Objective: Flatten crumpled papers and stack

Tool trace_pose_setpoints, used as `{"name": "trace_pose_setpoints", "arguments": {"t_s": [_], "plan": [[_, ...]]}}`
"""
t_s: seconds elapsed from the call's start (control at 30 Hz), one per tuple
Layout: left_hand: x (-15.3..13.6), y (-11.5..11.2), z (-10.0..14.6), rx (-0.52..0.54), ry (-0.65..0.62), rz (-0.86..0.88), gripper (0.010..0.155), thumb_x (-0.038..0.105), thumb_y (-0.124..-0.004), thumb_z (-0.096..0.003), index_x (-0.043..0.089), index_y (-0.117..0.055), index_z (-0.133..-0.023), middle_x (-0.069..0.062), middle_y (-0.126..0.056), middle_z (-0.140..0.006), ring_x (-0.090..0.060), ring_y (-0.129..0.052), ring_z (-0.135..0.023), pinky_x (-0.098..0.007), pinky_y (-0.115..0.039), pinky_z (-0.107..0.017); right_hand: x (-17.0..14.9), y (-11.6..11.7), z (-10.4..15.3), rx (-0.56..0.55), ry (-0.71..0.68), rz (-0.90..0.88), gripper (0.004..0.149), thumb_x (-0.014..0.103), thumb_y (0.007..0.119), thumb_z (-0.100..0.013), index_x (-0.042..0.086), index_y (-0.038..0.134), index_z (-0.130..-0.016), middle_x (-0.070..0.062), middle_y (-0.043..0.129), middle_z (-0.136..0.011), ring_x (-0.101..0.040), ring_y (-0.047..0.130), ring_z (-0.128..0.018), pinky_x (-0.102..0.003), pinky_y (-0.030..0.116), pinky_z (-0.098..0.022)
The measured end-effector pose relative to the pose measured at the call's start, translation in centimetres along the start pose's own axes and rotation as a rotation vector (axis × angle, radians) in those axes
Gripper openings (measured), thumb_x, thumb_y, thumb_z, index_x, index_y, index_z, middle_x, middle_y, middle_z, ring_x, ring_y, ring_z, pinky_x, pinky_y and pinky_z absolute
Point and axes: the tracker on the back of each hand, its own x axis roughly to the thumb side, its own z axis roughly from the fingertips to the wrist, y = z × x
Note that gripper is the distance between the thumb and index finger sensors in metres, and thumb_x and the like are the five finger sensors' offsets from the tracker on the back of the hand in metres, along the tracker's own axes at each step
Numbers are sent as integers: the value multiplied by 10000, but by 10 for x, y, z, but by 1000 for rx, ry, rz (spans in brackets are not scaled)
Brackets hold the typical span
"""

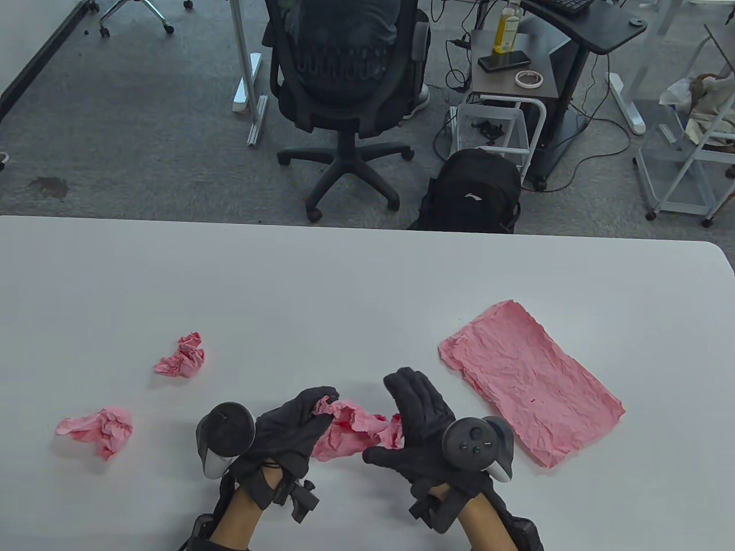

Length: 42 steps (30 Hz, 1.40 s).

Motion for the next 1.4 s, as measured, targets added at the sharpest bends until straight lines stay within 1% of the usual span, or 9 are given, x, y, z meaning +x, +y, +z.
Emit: {"name": "trace_pose_setpoints", "arguments": {"t_s": [0.1, 0.27, 0.43, 0.67, 0.8, 1.0, 1.2, 1.3, 1.4], "plan": [[-1, 0, 1, -7, -4, 52, 497, 412, -779, -539, 189, -754, -983, -77, -918, -810, -304, -1038, -609, -534, -794, -558, -7, -5, 3, -251, 26, 15, 478, 370, 882, -459, 152, 818, -880, -201, 825, -934, -530, 704, -874, -713, 556, -583], [-17, 10, 2, 47, 53, 288, 466, 381, -802, -535, 263, -749, -983, -81, -708, -1023, -342, -849, -891, -576, -664, -680, -48, -20, 5, -248, 148, -564, 398, 300, 842, -492, 114, 824, -843, -231, 835, -896, -541, 763, -800, -672, 612, -551], [-22, 8, 0, -24, 23, 654, 436, 366, -804, -547, 257, -772, -968, -76, -675, -1069, -372, -768, -981, -624, -592, -718, -66, -20, 4, -262, 203, -697, 417, 299, 828, -483, 108, 775, -850, -168, 940, -743, -458, 905, -681, -617, 712, -489], [-26, 37, 8, 140, 139, 168, 442, 366, -728, -562, 232, -762, -981, -72, -912, -849, -318, -1007, -711, -540, -764, -599, -72, -24, 6, -186, 222, -791, 446, 338, 799, -511, 111, 754, -892, -51, 910, -500, -290, 960, -450, -557, 759, -432], [-34, 37, 8, 76, 158, 218, 471, 403, -713, -563, 204, -753, -988, -76, -906, -855, -323, -998, -718, -546, -752, -607, -73, -27, 6, -204, 195, -814, 403, 355, 815, -518, 124, 809, -848, -27, 911, -426, -248, 968, -393, -533, 778, -405], [-6, -2, 0, -226, 18, 88, 1093, 740, -822, -450, 183, -212, -1166, -154, -271, -1196, -492, -379, -1135, -729, -431, -737, -52, -32, 12, -410, 235, -601, 405, 369, 826, -501, 81, 850, -784, 27, 943, -291, -210, 1030, -275, -490, 845, -313], [-8, -15, 0, -187, 123, -192, 1265, 789, -799, -433, 191, 141, -1033, -153, 14, -1145, -517, -207, -1125, -737, -383, -747, -34, -21, 6, -349, 60, -830, 416, 400, 796, -519, 91, 845, -794, 18, 954, -320, -228, 1034, -313, -497, 837, -336], [-18, -8, 1, -186, 176, -96, 1231, 791, -787, -445, 232, 120, -1060, -174, 4, -1133, -520, -193, -1110, -732, -377, -746, -28, -15, 2, -266, -6, -949, 416, 402, 796, -525, 94, 845, -801, 11, 952, -328, -239, 1030, -328, -505, 830, -349], [-25, -2, 0, -64, 154, 213, 867, 580, -877, -472, 330, -414, -1161, -143, -88, -1156, -484, -193, -1114, -728, -338, -749, -32, -13, -1, -171, -20, -953, 421, 421, 789, -532, 109, 839, -810, 26, 946, -333, -229, 1030, -344, -496, 831, -359]]}}
